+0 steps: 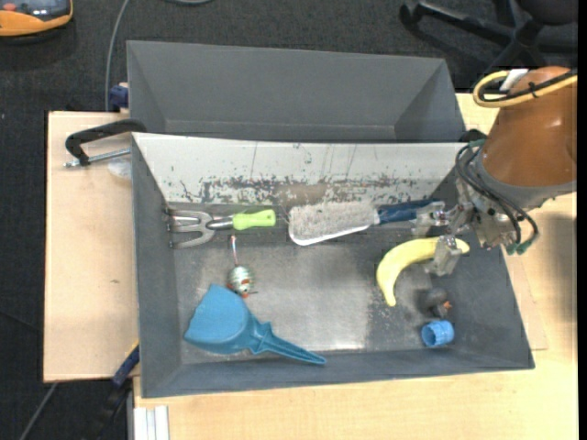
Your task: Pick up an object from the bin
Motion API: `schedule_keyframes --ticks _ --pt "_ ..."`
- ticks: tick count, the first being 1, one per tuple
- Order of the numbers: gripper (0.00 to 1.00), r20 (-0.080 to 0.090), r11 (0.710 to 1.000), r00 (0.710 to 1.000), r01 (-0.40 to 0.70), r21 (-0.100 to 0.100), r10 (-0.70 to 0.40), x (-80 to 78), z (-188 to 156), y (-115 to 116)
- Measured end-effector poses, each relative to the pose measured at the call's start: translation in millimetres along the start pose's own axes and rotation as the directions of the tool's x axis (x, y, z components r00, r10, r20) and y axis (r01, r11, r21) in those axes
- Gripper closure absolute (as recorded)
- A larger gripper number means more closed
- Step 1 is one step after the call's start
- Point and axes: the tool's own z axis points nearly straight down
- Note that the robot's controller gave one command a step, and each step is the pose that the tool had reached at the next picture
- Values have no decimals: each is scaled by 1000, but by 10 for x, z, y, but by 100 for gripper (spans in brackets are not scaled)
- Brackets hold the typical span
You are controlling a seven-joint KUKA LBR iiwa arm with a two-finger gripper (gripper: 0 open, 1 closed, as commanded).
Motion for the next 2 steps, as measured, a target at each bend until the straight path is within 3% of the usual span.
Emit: schedule_keyframes --ticks 1,2 --pt "100 6 998 998 61 -1 -61 -13 -172 427" --pt "100 7 997 997 -72 -4 72 -421 1040 472"
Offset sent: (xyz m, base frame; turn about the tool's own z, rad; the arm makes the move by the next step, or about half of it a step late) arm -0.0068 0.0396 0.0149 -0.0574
